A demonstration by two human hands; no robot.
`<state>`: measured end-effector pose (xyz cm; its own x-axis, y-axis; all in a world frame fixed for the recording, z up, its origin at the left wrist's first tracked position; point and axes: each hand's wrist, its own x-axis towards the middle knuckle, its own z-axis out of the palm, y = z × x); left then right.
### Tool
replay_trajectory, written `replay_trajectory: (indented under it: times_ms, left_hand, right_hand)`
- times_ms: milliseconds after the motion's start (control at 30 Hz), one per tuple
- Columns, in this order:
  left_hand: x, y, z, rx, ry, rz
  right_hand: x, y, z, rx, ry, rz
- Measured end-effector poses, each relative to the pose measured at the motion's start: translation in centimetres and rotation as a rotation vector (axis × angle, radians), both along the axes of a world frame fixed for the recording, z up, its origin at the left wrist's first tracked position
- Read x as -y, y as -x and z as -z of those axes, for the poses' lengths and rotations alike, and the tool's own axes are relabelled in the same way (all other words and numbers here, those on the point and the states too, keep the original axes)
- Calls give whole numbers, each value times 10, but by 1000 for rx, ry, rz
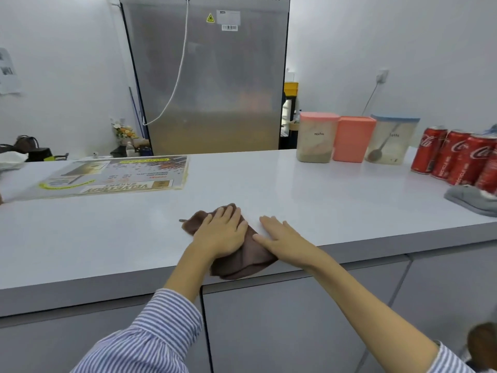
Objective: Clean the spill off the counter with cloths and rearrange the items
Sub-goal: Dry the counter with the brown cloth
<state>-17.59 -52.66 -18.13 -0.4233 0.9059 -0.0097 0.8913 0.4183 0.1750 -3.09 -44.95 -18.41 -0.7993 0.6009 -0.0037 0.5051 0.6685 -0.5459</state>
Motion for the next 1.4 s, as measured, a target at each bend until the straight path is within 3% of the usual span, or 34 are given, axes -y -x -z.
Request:
replay_trajectory:
  times_ms: [233, 333, 433, 667, 800, 967, 1133, 1200, 1400]
  left_hand:
    - [0, 50, -4, -44, 52, -225]
    - [13, 61, -5, -96, -68, -315]
    - [29, 67, -16, -47, -287, -290]
    - [87, 66, -33, 150, -600, -283]
    - [86, 66, -31, 279, -726, -364]
    - [57, 53, -25, 341, -730, -299]
    - [35, 41, -18, 375, -669, -244]
    - [20, 29, -20, 377, -673, -209]
    - [-43, -27, -23, 410, -611, 16]
  right_hand:
    - [9, -15, -13, 37, 86, -38]
    - [12, -17, -19, -19, 102, -41]
    - [24, 4, -27, -150, -29, -88]
    - [44, 105, -2, 138, -236, -87]
    - [73, 111, -4, 129, -297, -316]
    - [40, 38, -1, 92, -373, -269]
    - [-73, -21, -12, 367, -363, 200]
    - [-88, -10, -10, 352, -397, 300]
    - [-44, -24, -1, 165, -328, 15]
